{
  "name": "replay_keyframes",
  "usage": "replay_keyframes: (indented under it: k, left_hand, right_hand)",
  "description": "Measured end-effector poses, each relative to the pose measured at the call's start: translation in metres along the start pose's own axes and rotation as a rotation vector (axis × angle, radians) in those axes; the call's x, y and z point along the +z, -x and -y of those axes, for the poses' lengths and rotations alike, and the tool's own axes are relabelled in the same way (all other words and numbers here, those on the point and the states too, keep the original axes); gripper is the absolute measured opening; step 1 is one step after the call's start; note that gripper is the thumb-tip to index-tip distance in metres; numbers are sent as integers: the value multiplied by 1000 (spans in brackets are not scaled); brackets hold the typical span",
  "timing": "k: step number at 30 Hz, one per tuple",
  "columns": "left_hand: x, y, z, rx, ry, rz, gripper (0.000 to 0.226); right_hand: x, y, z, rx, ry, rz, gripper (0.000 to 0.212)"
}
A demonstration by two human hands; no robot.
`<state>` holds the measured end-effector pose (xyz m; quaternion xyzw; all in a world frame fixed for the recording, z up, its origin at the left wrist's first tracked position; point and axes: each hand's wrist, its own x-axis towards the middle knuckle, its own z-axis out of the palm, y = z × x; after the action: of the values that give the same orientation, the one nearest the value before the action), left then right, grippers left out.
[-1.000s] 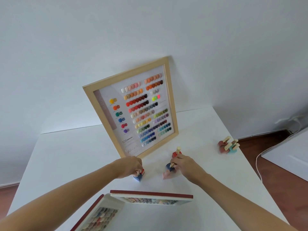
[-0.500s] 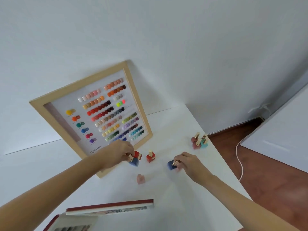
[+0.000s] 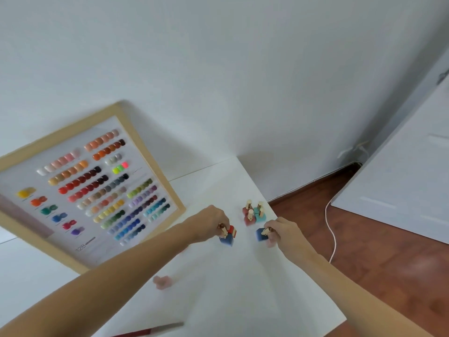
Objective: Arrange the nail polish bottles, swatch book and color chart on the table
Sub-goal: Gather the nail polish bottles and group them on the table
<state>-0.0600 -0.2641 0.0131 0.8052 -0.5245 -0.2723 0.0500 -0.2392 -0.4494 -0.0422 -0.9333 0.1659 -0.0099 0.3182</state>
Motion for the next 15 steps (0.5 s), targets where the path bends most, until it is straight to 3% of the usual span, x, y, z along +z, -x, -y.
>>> replay_keyframes:
  k: [15]
  left_hand:
    - [42,-66,-44,-125,-64,33,21]
  right_hand:
    - [-3,-29,-14,-14,26,48,22]
